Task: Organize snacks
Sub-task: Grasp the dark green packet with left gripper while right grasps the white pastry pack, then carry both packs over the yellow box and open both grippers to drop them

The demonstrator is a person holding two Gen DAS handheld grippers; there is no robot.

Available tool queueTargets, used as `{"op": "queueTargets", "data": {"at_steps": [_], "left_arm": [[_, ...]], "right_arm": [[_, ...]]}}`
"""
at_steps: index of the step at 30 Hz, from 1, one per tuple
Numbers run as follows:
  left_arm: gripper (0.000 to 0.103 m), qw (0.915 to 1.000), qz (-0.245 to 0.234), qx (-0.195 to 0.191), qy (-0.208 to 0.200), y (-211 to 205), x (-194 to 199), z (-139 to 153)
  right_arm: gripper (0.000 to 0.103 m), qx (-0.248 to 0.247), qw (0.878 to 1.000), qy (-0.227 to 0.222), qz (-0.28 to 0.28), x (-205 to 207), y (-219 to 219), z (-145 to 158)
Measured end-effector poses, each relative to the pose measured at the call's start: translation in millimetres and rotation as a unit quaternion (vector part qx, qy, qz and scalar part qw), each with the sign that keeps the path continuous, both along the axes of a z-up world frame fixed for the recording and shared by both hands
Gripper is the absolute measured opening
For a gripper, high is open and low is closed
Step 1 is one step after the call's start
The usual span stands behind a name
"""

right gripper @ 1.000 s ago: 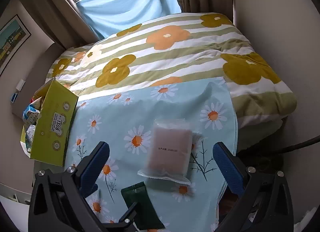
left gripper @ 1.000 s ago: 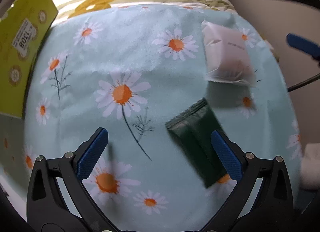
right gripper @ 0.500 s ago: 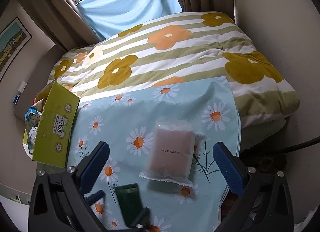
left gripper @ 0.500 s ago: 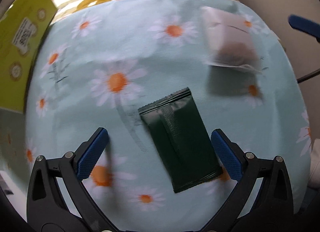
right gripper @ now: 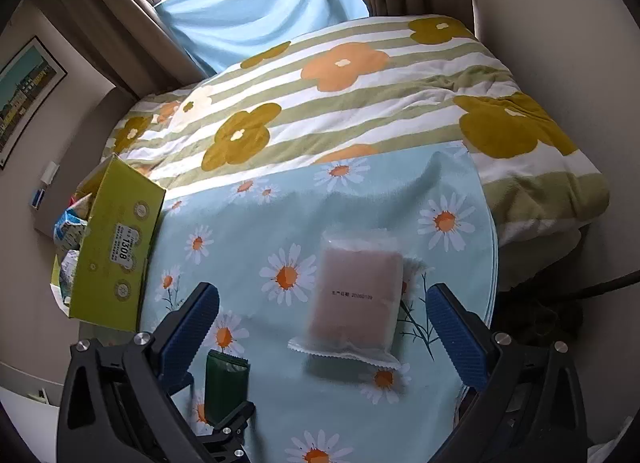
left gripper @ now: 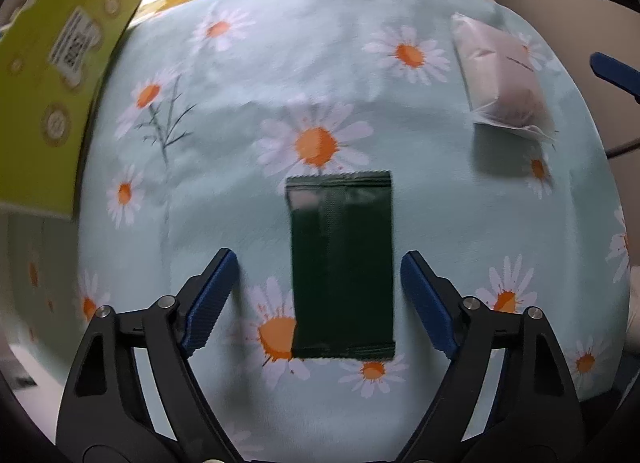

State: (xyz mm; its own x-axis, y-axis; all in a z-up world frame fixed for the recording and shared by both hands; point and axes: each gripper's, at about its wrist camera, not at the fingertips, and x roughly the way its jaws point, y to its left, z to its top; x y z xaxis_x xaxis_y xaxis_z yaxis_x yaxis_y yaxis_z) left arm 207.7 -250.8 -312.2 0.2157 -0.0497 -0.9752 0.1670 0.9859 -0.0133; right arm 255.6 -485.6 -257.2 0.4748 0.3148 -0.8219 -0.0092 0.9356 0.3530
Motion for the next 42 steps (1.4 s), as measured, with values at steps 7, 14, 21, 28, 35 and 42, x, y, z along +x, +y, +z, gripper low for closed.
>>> {"op": "queueTargets", "data": {"at_steps": [7,14,21,28,35,42], "left_arm": [[0.042,0.9994,-0.030,-0.005,-0.012,-3.1,0.7,6.8],[0.042,0.9992,-0.036,-0.014,-0.013,-3.3,0.2,7.5],[0.042,0.9990,-0.034,-0.025,-0.014,-0.7,0.1,7.0],[0.042,0.9991,-0.029,-0.026,-0.017,3.9,1.7,8.1],[0.042,0.9990,-0.024,-0.031,-0.023,9.6,4.7,16.0],[0.042,0.9972,-0.005,-0.046,-0.059,22.2,9.6,50.1]], "right_arm": [[0.103,-0.028,0.999,0.024,0.007,-1.8,8.8,-18.8],[0.097,-0.066,0.997,0.039,0.013,3.9,19.8,-34.8],[0.078,-0.106,0.993,0.054,0.018,16.8,30.9,-55.8],[0.066,-0.137,0.989,0.059,0.004,22.1,34.5,-71.3],[0.061,-0.146,0.988,0.046,0.011,17.8,35.5,-66.8],[0.061,-0.140,0.990,0.014,0.023,9.3,47.0,-31.5]]}}
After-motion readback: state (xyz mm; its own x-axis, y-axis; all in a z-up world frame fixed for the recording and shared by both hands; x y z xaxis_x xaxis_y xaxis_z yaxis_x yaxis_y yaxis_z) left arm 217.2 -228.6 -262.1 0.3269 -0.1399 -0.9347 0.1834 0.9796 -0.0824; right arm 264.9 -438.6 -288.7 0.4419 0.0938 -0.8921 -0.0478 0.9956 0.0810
